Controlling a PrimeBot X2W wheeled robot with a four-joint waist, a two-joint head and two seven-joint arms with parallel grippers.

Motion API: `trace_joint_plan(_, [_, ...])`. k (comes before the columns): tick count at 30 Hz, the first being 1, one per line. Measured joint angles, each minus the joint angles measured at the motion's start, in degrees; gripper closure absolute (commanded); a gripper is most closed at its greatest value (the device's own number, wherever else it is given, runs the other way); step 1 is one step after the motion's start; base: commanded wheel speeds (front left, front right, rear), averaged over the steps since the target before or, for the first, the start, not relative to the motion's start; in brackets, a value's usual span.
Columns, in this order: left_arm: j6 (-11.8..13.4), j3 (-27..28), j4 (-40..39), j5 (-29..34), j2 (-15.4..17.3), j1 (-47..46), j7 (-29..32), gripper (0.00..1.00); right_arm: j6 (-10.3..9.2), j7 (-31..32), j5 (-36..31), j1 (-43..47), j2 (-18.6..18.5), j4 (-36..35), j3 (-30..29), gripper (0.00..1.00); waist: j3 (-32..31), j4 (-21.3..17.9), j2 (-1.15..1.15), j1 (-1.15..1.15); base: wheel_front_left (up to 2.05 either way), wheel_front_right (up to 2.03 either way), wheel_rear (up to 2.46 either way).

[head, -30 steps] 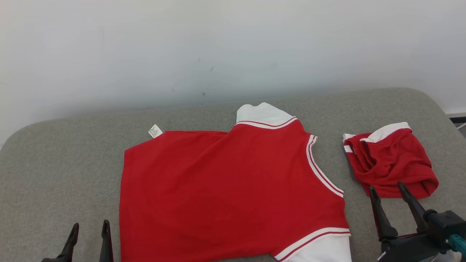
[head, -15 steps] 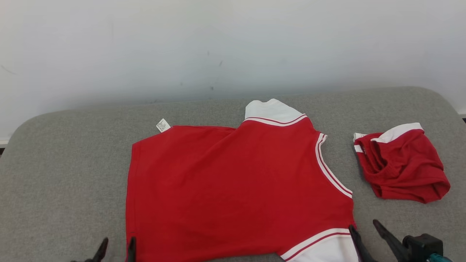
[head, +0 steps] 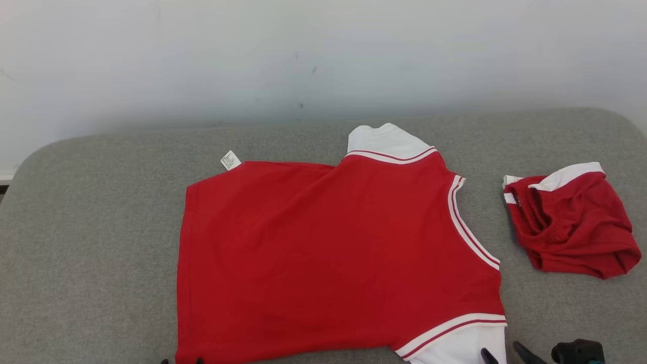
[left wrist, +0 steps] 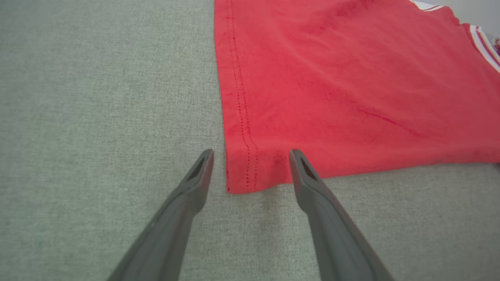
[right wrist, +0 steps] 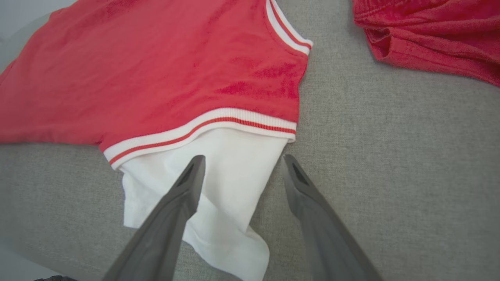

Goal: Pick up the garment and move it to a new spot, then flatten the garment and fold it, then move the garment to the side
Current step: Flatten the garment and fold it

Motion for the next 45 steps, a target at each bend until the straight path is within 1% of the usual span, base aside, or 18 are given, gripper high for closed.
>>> trace_joint_plan(5, [-0.51, -0.02, 0.65, -1.83, -0.18, -0.20, 2.11, 0.00, -0.07, 3.59, 2.47, 1.82, 0.81, -0.05, 0.70, 0.00, 1.07, 0.59, 0.00, 0.00, 0.00, 0.00, 0.00])
trace_joint_plan(7, [-1.35, 0.03, 1.35, -2.63, -0.34, -0.37, 2.78, 0.00, -0.07, 5.24, 3.22, 1.85, 0.87, 0.46, 0.92, 0.00, 1.31, 0.84, 0.00, 0.00, 0.00, 0.00, 0.00])
trace_joint_plan(11, [-1.70, -0.08, 2.18, -2.90, -0.73, -0.92, 3.63, 0.00, -0.52, 7.11, 3.44, 1.83, 0.78, 0.74, 1.08, 0.00, 1.44, 1.09, 0.00, 0.00, 0.00, 0.00, 0.00])
trace_joint_plan(15, [-2.88, -0.32, 3.42, -3.25, -1.11, -3.15, 4.26, 0.00, -1.00, 8.78, 3.74, 1.75, 0.79, 0.67, 1.22, 0.00, 1.34, 1.40, 0.00, 0.00, 0.00, 0.00, 0.00])
trace_joint_plan(17, [-3.03, -0.58, 4.13, -3.41, -1.29, -3.76, 4.69, 0.00, -1.01, 9.55, 3.76, 1.70, 0.79, 0.52, 1.40, 0.00, 1.28, 1.48, 0.00, 0.00, 0.00, 0.00, 0.00])
trace_joint_plan(19, [-3.27, -0.67, 5.09, -3.43, -1.44, -4.15, 4.94, 0.00, -1.01, 10.21, 3.87, 1.57, 0.79, 0.49, 1.56, 0.16, 1.13, 1.54, 0.00, 0.00, 0.00, 0.00, 0.00])
trace_joint_plan(20, [-3.53, -0.81, 5.46, -3.47, -1.42, -4.16, 5.28, 0.00, -1.05, 10.59, 3.98, 1.56, 0.79, 0.34, 1.59, 0.50, 1.01, 1.55, 0.00, 0.00, 0.00, 0.00, 0.00])
trace_joint_plan(21, [-3.52, -0.73, 5.65, -3.86, -1.53, -4.15, 5.28, 0.00, -1.07, 10.80, 4.21, 1.56, 0.81, 0.20, 1.65, 0.59, 0.93, 1.56, -0.01, 0.00, 0.00, 0.00, 0.00])
trace_joint_plan(22, [-3.50, -0.75, 5.88, -4.44, -1.56, -4.17, 5.35, 0.40, -1.08, 11.10, 4.31, 1.56, 0.81, 0.07, 1.71, 0.82, 0.88, 1.57, 0.00, -0.01, 0.00, 0.00, 0.00])
trace_joint_plan(23, [-3.52, -1.00, 6.19, -4.35, -1.44, -4.17, 5.39, 0.56, -1.08, 11.28, 4.33, 1.56, 0.80, -0.02, 1.77, 1.00, 0.83, 1.57, 0.00, 0.00, 0.00, 0.00, 0.00])
trace_joint_plan(24, [-3.53, -1.05, 6.36, -4.35, -1.41, -4.17, 5.41, 0.75, -1.08, 11.56, 4.33, 1.56, 0.75, -0.16, 1.81, 1.00, 0.78, 1.57, 0.00, 0.00, 0.00, 0.00, 0.00])
trace_joint_plan(25, [-3.54, -0.98, 6.60, -4.36, -1.41, -4.20, 5.39, 1.00, -1.11, 11.60, 4.33, 1.56, 0.76, -0.35, 1.82, 1.00, 0.73, 1.56, 0.00, 0.00, 0.00, 0.00, 0.00])
trace_joint_plan(27, [-3.56, -0.96, 6.98, -4.37, -1.38, -4.23, 5.32, 1.00, -1.49, 11.99, 4.33, 1.56, 0.74, -0.70, 1.82, 1.00, 0.64, 1.57, 0.00, 0.00, 0.00, 0.00, 0.00])
trace_joint_plan(29, [-3.98, -0.93, 7.09, -4.39, -1.45, -4.28, 5.30, 1.00, -1.49, 12.02, 4.33, 1.57, 0.54, -0.78, 1.77, 1.00, 0.57, 1.61, 0.00, 0.00, 0.00, 0.00, 0.00])
trace_joint_plan(33, [-3.97, -0.52, 7.10, -4.41, -1.42, -4.31, 4.41, 1.00, -1.49, 12.00, 4.39, 1.55, 0.32, -1.52, 1.43, 1.00, 0.42, 1.73, 0.00, -0.01, 0.00, 0.00, 0.00])
trace_joint_plan(37, [-3.85, 0.30, 6.72, -4.39, -1.16, -4.29, 2.91, 1.00, -1.48, 11.20, 5.70, 1.55, -0.16, -2.98, -0.35, 1.00, 0.10, 1.82, 0.00, -0.01, 0.00, 0.00, 0.00])
trace_joint_plan(39, [-3.44, 0.81, 6.09, -4.39, -0.81, -4.30, 2.29, 1.00, -1.27, 10.57, 6.41, 1.58, -0.70, -3.96, -1.74, 1.00, -0.05, 1.84, 0.00, 0.00, 0.00, 0.00, 0.00])
trace_joint_plan(45, [-3.37, 0.92, 4.02, -4.32, -0.41, -4.03, 1.47, 1.00, -0.23, 9.18, 10.07, 1.97, -0.90, -7.67, -4.53, 1.00, -0.62, 1.90, 0.00, 0.00, 0.00, 0.00, 0.00])
